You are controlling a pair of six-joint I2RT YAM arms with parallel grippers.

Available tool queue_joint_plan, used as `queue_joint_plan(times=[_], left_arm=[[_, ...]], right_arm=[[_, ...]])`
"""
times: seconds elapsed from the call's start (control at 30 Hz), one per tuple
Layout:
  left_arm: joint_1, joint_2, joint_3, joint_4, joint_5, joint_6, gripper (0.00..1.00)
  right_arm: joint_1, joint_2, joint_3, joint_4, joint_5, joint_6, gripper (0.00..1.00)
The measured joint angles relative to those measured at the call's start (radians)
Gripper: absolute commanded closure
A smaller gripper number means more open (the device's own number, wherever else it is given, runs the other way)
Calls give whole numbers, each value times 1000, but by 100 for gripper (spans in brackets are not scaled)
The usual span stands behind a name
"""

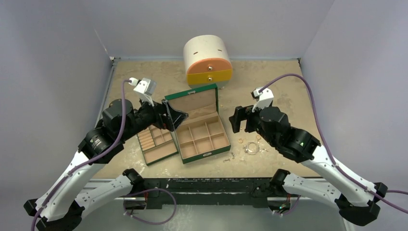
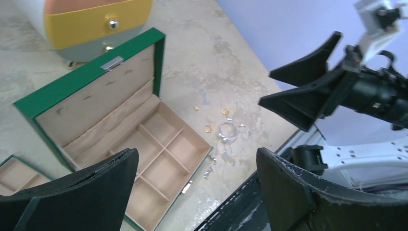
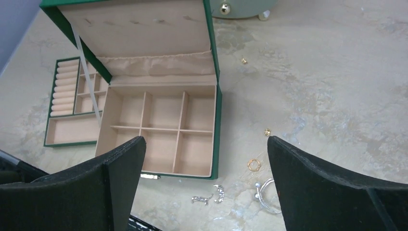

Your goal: Organize the mixed jewelry

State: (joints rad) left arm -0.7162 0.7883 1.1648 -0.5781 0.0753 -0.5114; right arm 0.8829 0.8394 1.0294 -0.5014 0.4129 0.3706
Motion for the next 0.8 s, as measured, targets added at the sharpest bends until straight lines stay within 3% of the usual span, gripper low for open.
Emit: queue_joint_plan(times=[0.4, 0.8], left_arm=[[0, -3, -18, -69, -309, 7, 9], [0, -32, -102, -101, -463, 0, 10]], right_arm=[[1, -35, 0, -71, 45, 0, 1], [1, 21, 4, -220, 140, 43, 4]])
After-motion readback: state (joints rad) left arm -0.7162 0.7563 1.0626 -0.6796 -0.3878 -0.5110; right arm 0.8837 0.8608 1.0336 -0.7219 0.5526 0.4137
